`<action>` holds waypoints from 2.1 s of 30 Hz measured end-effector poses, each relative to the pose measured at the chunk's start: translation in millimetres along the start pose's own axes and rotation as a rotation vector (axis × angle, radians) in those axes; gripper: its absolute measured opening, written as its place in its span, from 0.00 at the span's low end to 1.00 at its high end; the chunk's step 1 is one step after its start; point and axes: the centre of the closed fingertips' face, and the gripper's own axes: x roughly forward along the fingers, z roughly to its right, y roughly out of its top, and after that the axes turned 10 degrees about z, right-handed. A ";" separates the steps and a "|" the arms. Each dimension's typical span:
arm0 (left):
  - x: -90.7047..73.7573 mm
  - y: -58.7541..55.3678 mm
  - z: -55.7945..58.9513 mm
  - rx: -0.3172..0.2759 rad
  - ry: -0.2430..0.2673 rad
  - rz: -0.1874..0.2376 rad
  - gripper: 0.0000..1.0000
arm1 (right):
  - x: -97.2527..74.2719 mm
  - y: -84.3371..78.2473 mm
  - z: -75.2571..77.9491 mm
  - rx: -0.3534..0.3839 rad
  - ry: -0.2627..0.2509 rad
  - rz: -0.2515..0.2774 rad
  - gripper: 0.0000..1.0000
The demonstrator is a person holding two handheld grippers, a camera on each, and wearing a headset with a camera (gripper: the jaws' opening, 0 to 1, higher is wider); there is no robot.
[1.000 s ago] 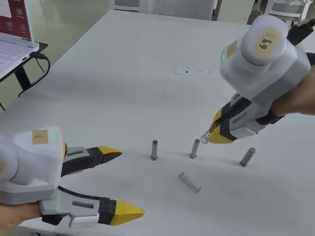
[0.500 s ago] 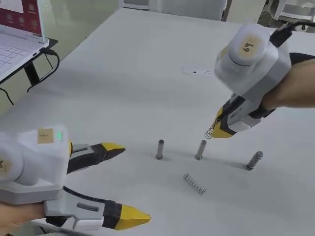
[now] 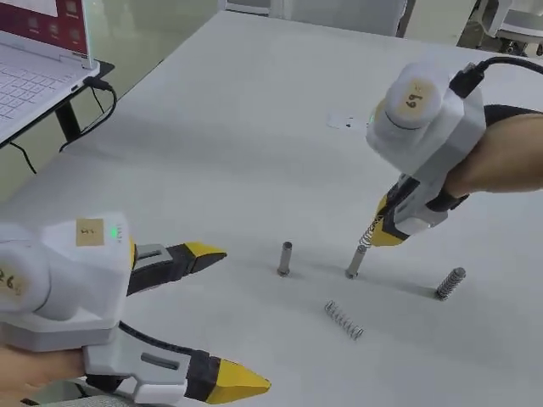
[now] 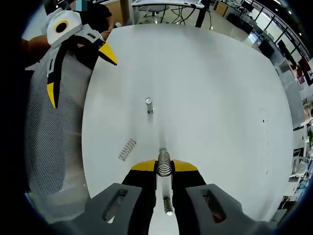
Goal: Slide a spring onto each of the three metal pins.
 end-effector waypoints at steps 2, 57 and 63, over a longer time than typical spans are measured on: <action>0.1 0.0 0.0 -0.002 0.000 0.002 0.86 | 2.1 -1.4 0.0 0.001 0.006 -0.010 0.08; -0.6 2.5 -2.6 0.002 0.017 0.000 0.79 | 57.8 -34.3 -2.2 -0.010 0.050 -0.133 0.09; -0.3 3.4 -1.2 0.000 0.018 0.002 0.79 | 59.4 -35.6 -2.4 -0.007 0.051 -0.129 0.09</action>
